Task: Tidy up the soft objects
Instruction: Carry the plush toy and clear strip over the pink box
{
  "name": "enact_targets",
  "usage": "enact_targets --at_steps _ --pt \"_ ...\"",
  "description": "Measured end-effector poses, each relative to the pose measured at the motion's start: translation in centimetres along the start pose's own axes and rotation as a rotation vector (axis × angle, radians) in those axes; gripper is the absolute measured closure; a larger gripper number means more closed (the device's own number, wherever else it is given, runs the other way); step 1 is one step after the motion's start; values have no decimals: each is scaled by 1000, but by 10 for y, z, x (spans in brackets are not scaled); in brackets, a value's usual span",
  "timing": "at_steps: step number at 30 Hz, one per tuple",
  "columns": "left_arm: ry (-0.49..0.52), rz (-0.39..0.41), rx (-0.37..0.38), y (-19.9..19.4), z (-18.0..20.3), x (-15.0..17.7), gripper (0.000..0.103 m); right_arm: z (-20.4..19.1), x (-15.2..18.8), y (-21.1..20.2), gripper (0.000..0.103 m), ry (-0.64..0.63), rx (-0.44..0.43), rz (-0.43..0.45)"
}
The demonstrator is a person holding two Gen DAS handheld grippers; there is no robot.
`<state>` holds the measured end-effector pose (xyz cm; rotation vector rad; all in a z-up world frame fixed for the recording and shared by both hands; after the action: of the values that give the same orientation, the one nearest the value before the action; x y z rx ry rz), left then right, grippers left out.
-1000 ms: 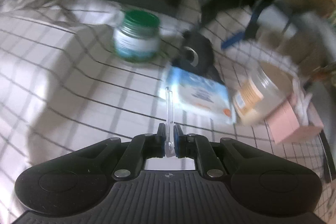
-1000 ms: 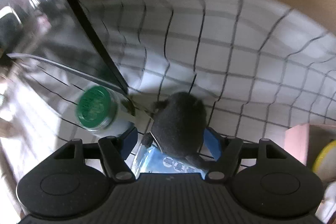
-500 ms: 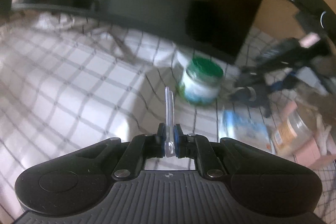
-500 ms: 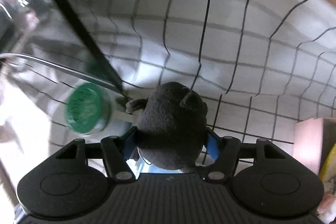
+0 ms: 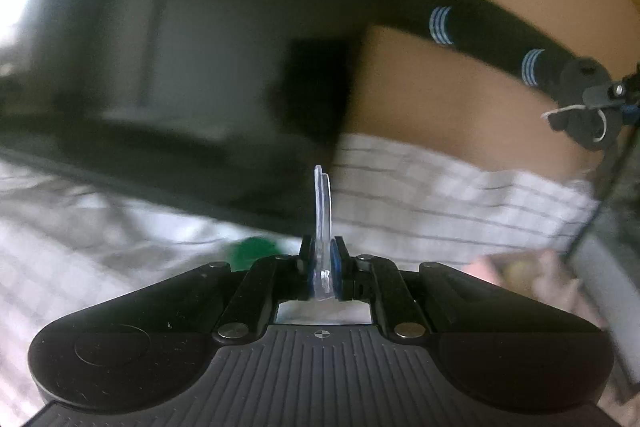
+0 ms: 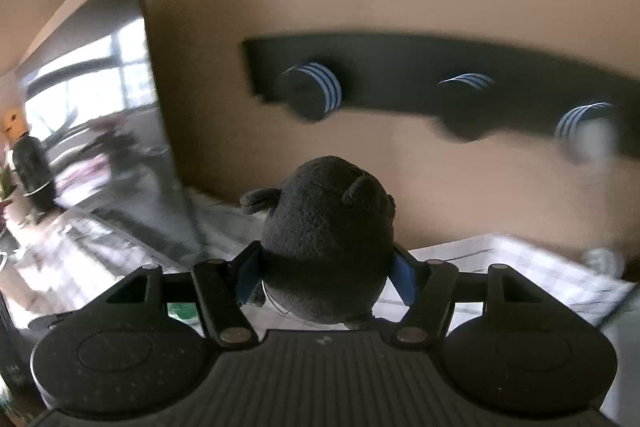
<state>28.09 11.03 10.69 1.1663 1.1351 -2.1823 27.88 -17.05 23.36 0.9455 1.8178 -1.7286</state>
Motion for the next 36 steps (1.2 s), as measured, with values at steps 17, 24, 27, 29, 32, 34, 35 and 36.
enact_targets --at_steps 17,24,27,29,32,34,35,36 --pt "162 -231 437 130 261 52 92 162 94 -2 37 243 123 -78" --pt "168 -347 346 194 266 105 92 156 125 32 37 259 71 -148" --pt "126 -444 280 209 248 125 92 152 148 56 37 279 70 -209" --pt "103 -458 277 211 239 133 85 150 165 74 37 292 66 -256" --pt "117 -428 279 205 233 136 86 149 190 99 37 286 97 -311" --pt "157 -415 264 199 233 136 87 149 199 111 36 276 135 -321" --pt "174 -407 260 196 233 135 87 150 201 116 36 272 155 -317" --pt "183 -402 255 193 233 134 87 151 202 119 36 269 164 -313"
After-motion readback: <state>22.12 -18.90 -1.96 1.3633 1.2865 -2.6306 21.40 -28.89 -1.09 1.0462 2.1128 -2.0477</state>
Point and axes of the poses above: each gripper's, at about its wrist camera, not at the fingertips, and y roughly the way its jaws point, z to its right, x to its underside, the point moved 9 cm from there along y, roughly the way its jaws point, and after that the axes turned 10 degrees about x, right-handed, at the moved point
